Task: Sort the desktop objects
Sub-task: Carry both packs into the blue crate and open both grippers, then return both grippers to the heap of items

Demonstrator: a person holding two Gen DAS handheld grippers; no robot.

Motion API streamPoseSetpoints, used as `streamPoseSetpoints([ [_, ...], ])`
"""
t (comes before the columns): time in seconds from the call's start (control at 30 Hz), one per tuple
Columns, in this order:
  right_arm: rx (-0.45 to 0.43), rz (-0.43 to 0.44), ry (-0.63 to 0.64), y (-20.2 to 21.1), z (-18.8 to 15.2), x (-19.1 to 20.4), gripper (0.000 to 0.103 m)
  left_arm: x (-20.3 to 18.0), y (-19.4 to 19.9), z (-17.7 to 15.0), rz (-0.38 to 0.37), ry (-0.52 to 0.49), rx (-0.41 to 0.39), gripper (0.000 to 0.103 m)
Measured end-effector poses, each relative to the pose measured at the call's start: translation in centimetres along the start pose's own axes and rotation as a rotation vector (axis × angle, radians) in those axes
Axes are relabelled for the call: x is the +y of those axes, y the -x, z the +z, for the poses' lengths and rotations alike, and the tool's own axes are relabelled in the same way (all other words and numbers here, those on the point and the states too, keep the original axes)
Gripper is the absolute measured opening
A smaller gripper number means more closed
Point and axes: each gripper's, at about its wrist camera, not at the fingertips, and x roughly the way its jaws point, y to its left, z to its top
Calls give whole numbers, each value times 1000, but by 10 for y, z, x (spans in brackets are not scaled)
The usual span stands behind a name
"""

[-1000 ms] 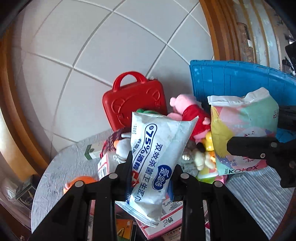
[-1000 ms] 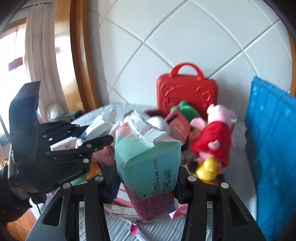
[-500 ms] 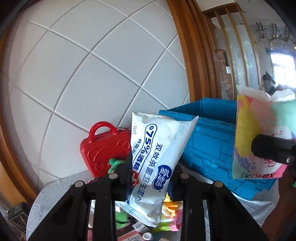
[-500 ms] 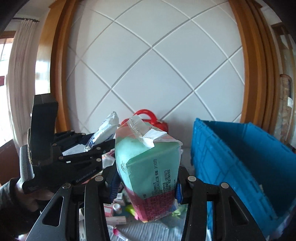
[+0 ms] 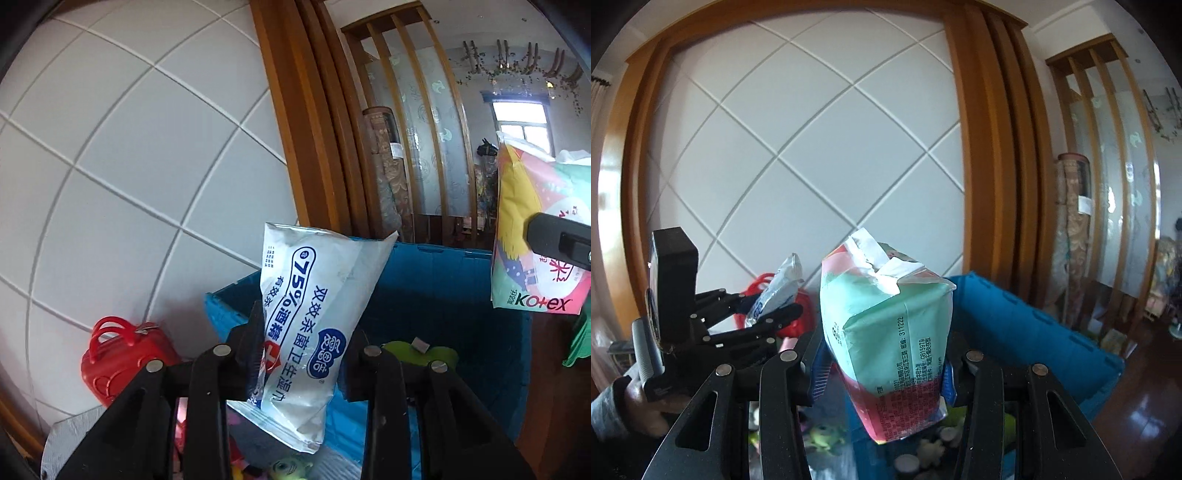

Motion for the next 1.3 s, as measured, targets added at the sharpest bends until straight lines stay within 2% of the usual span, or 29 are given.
streamPoseSetpoints([
  [0.03,12,-17,-11,-10,6,-14,47,-7,-15,9,-10,-6,18,51],
  [0.07,35,-40,-23,-23,12,-31,49,-18,-31,20,-16,-11,46,63],
  [0.1,74,-63,-32,-39,17,-48,51,-24,-45,27,-3,-12,67,86],
  [0.13,91,-80,-45,-49,16,-64,52,-28,-57,33,20,-11,76,92],
  [0.17,99,-91,-64,-60,18,-79,57,-31,-68,40,39,-8,69,92],
  [0.2,112,-97,-72,-73,22,-89,59,-32,-75,46,48,-3,66,92],
  [0.33,98,-78,-81,-85,29,-112,59,-29,-77,63,91,68,39,92],
  [0.47,49,-35,-88,-75,27,-115,60,-25,-58,47,136,115,-8,92],
  [0.63,-20,-10,-83,-59,18,-101,71,-18,-29,21,195,126,-30,92],
  [0.77,-34,30,-38,-49,11,-67,75,0,-1,0,230,158,-43,92],
  [0.87,-52,71,-21,-41,8,-39,84,20,25,-20,269,165,-47,93],
  [1.03,-58,135,-22,-35,6,13,87,60,67,-50,330,157,-31,93],
  [1.3,-16,233,-53,-44,-9,102,89,144,141,-90,459,98,-15,93],
])
